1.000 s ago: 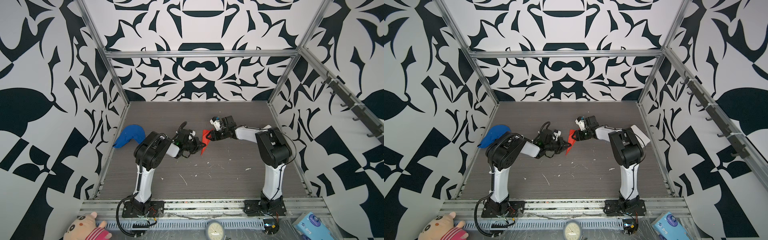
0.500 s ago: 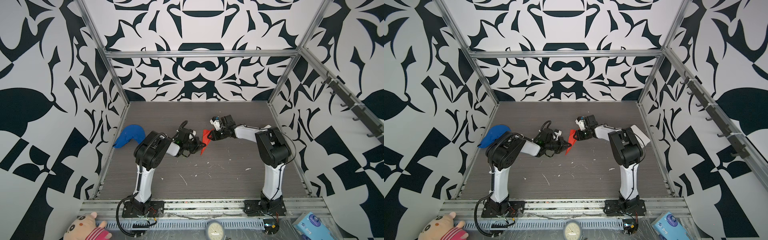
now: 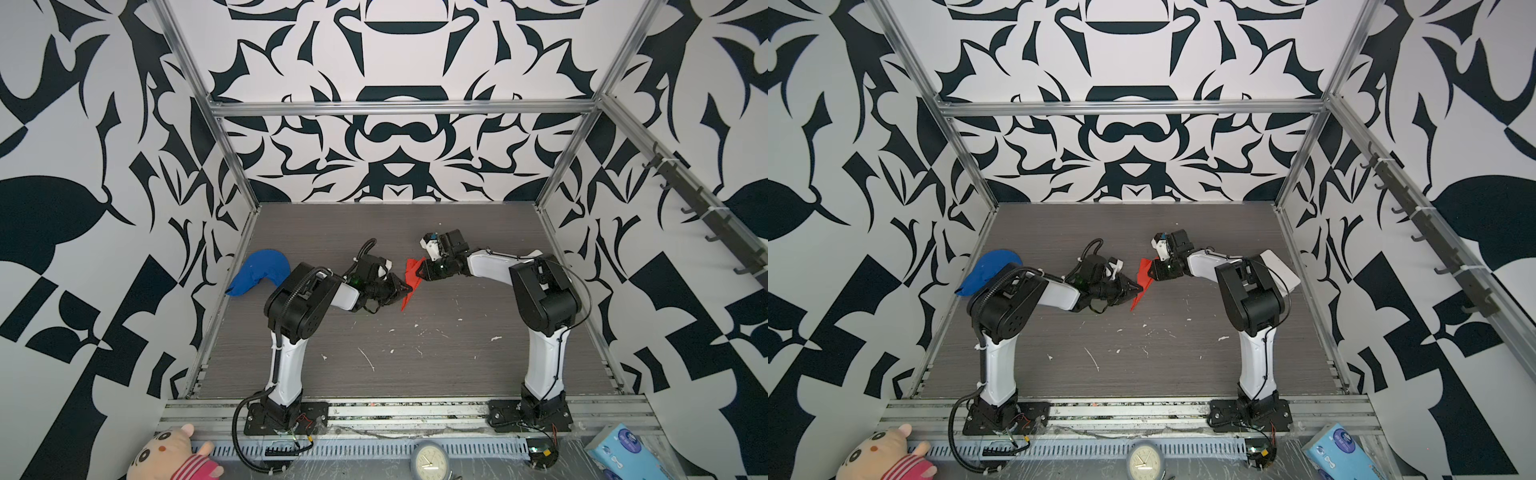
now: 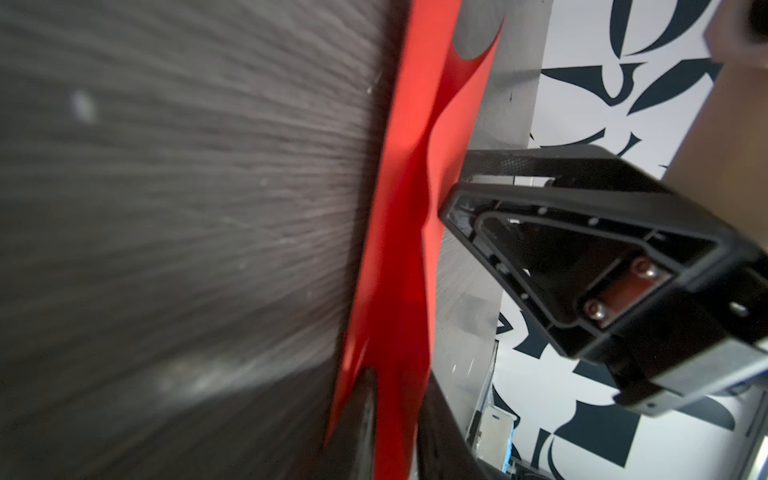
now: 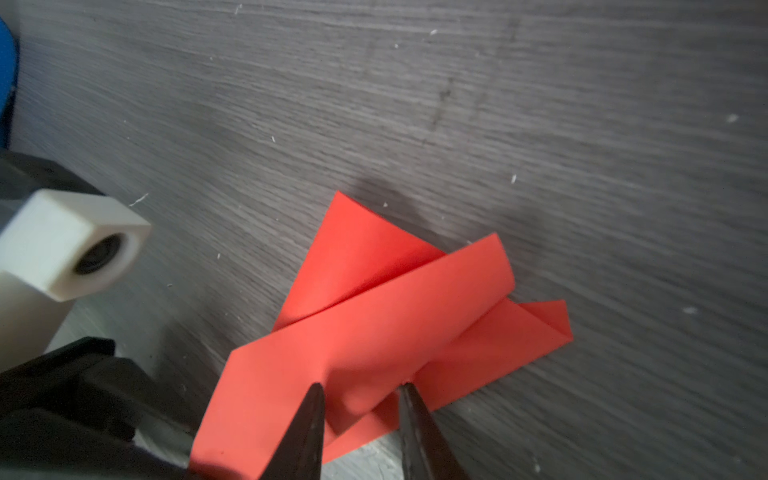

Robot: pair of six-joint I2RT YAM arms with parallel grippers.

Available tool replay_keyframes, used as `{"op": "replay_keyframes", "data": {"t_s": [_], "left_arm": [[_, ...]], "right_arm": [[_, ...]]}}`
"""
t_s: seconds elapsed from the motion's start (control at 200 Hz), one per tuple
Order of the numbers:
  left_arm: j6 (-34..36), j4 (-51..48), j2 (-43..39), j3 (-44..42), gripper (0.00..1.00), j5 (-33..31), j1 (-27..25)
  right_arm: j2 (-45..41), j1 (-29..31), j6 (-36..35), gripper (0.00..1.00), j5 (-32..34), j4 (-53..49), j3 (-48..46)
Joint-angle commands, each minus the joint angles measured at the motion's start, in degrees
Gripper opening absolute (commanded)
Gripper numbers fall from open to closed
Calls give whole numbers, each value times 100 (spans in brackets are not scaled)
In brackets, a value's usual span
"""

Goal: Fold a paper plane with a square sheet of paper (pick it up from the middle)

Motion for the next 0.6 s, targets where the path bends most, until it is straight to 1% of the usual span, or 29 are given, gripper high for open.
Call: {"op": "replay_keyframes", "data": {"t_s": [0.0,0.155,0.235,0.36,0.51,0.59], "left_arm": [[270,-645,-303,-87,25,-223,52],[378,-739,-657,-254,28,-373,61],[476,-665,-923,-378,28,-618,27],[842,-693,-1360,-396,29,-1017,-217],[1232,-1159,-1547,-184,29,-1409,-521],[1400,-1595,-1606,-164,30,-1864,-611]], "right_arm": [[293,-36,67,32,713,-413,-31],[302,-27,148,32,801,-455,-18],[306,-27,192,32,813,-464,-27],[321,-16,252,32,830,-458,-31],[346,-18,294,32,831,-456,-14],[355,-18,304,32,831,-455,-13]]}}
